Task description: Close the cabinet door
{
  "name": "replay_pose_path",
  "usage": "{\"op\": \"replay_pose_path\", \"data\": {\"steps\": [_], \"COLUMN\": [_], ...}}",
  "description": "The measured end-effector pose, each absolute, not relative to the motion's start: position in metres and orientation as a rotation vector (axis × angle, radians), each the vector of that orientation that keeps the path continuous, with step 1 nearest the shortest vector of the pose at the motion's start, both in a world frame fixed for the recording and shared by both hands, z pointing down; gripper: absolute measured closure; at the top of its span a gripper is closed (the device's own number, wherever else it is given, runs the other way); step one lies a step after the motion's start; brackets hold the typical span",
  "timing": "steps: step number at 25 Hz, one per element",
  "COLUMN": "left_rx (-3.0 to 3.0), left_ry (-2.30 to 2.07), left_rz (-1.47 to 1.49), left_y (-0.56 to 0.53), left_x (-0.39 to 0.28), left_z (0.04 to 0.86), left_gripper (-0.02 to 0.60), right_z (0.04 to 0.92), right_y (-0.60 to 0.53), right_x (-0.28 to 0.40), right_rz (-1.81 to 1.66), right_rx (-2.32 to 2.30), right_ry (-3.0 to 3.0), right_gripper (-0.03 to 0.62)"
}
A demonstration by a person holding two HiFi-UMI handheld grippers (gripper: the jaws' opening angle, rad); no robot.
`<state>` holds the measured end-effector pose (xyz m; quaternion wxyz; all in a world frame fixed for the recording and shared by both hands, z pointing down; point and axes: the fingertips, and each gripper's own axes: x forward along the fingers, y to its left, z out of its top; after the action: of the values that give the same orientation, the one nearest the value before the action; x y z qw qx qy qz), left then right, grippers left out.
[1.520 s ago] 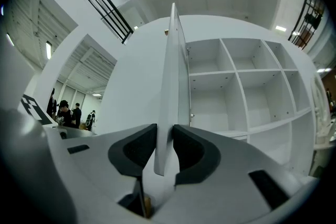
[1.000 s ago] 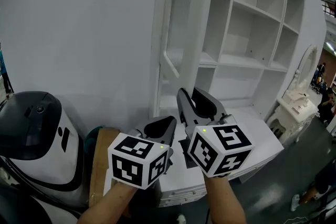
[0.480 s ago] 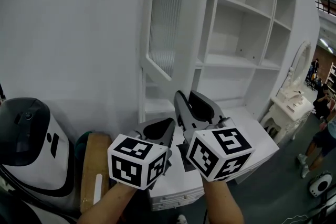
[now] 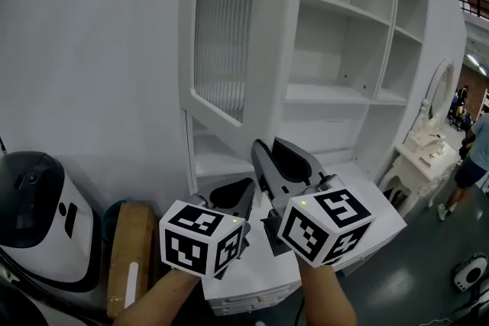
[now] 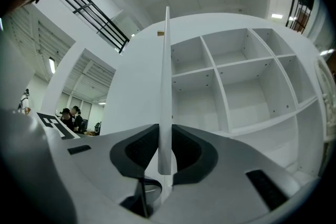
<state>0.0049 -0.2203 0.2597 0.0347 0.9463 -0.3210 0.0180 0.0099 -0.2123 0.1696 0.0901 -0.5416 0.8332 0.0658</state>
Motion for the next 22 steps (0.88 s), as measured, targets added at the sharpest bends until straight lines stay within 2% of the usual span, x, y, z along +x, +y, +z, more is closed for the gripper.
{"op": "replay_pose_path", "data": {"steps": [22], "left_rx": [2.863], "left_ry": [-1.109], "left_rz": [0.049], "left_y": [-0.270], "left_x": [0.068], "left_z": [0.260], "left_gripper": [0.569], "right_z": [0.170], "right_y": [-0.264], "right_x": [0.080], "right_rz": [0.159], "right_rx": [-1.399], "right_ry": [2.582], "right_gripper": [0.500]}}
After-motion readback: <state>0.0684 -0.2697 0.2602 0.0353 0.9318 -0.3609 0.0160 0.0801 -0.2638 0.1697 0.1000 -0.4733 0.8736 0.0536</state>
